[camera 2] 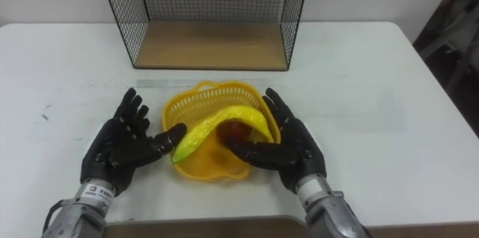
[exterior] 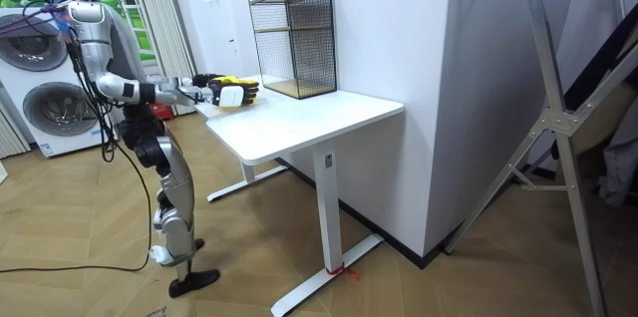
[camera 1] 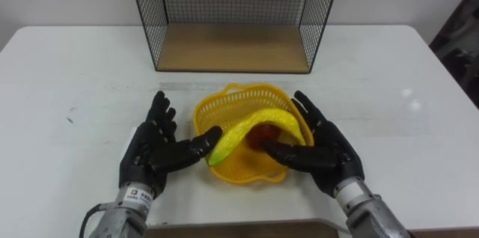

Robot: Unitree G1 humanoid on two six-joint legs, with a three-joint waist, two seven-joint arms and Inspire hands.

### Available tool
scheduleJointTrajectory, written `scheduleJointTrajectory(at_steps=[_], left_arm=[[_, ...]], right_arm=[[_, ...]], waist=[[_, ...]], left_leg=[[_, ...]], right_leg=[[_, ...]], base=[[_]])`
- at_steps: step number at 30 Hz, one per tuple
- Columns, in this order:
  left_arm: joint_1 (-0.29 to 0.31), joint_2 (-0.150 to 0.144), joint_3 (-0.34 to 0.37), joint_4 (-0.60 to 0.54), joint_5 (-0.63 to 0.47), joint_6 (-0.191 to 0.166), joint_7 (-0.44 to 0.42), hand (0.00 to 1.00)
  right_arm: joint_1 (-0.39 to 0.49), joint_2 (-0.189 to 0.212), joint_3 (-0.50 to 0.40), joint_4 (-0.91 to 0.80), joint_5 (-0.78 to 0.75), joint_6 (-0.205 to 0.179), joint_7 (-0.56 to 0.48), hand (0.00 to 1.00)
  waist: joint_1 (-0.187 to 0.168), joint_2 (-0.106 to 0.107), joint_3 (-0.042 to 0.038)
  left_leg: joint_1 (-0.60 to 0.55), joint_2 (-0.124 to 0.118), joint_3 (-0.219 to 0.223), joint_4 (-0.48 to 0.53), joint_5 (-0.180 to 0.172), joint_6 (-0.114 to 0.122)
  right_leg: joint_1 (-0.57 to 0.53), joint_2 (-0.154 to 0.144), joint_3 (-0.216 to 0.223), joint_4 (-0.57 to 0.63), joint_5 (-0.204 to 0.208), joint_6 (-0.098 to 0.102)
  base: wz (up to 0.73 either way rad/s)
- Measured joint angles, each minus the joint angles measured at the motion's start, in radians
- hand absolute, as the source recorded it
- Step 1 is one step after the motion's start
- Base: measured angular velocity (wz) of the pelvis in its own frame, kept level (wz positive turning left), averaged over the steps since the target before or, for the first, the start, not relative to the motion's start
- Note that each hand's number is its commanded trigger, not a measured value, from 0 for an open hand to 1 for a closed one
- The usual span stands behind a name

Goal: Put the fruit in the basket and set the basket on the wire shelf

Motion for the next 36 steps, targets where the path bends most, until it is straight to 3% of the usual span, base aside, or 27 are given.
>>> scheduleJointTrajectory(at_steps=[24, 29, 36], left_arm=[[0.010, 0.020, -0.065, 0.016, -0.042, -0.024, -0.022, 0.00], [0.010, 0.019, -0.070, 0.014, -0.042, -0.026, -0.024, 0.00], [0.006, 0.016, -0.096, 0.015, -0.042, -0.033, -0.024, 0.00]], right_arm=[[0.000, -0.005, 0.019, 0.031, 0.000, -0.024, 0.002, 0.00], [-0.003, -0.005, 0.028, 0.031, -0.001, -0.024, 0.003, 0.00], [-0.005, -0.004, 0.048, 0.030, -0.003, -0.034, 0.002, 0.00]], waist=[[-0.003, 0.002, -0.0032], [-0.004, -0.002, -0.0081], [-0.011, -0.002, -0.0077]], left_leg=[[-0.015, -0.001, 0.002, 0.002, 0.000, 0.000], [-0.020, -0.001, 0.003, 0.002, 0.000, 0.000], [-0.025, -0.001, 0.004, 0.002, 0.000, 0.000]], right_leg=[[-0.014, -0.001, -0.006, -0.002, 0.000, 0.000], [-0.023, -0.001, -0.008, -0.002, 0.000, 0.000], [-0.022, -0.001, -0.007, 0.001, 0.000, 0.000]], base=[[0.00], [0.00], [0.00]])
